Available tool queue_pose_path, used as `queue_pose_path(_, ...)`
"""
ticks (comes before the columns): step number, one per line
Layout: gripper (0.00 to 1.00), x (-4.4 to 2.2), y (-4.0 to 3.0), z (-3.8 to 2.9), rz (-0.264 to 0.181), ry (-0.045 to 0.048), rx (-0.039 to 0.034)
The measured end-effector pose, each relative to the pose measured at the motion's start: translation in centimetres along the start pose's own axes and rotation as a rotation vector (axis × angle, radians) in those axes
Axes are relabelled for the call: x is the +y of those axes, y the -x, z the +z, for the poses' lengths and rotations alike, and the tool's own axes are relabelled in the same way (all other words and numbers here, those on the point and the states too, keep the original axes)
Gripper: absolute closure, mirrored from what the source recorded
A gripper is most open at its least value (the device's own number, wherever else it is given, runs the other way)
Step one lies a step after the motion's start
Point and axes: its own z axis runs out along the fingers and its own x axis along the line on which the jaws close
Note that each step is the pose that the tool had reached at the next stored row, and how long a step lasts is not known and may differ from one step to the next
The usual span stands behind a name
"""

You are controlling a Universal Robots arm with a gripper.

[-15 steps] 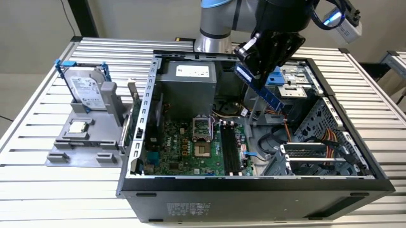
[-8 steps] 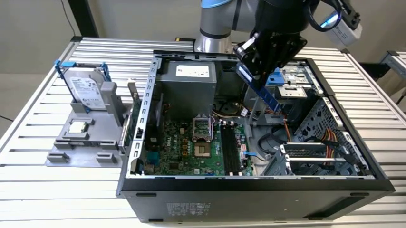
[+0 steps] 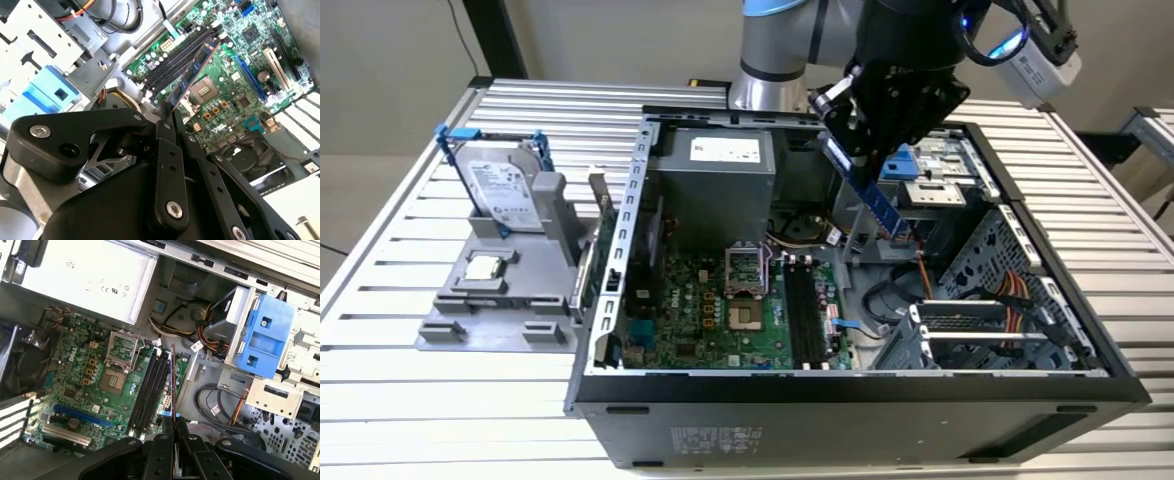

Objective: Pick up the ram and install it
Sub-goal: 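Insert the ram into the slot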

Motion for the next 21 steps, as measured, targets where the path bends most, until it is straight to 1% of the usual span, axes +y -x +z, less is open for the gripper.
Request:
queue_pose_path(12, 1.0, 0.0, 0.0, 0.03, 0.126, -0.003, -0.0016)
queue_pose_path(21, 1.0, 0.0, 0.0, 0.04, 0.228, -0.0056, -0.0029)
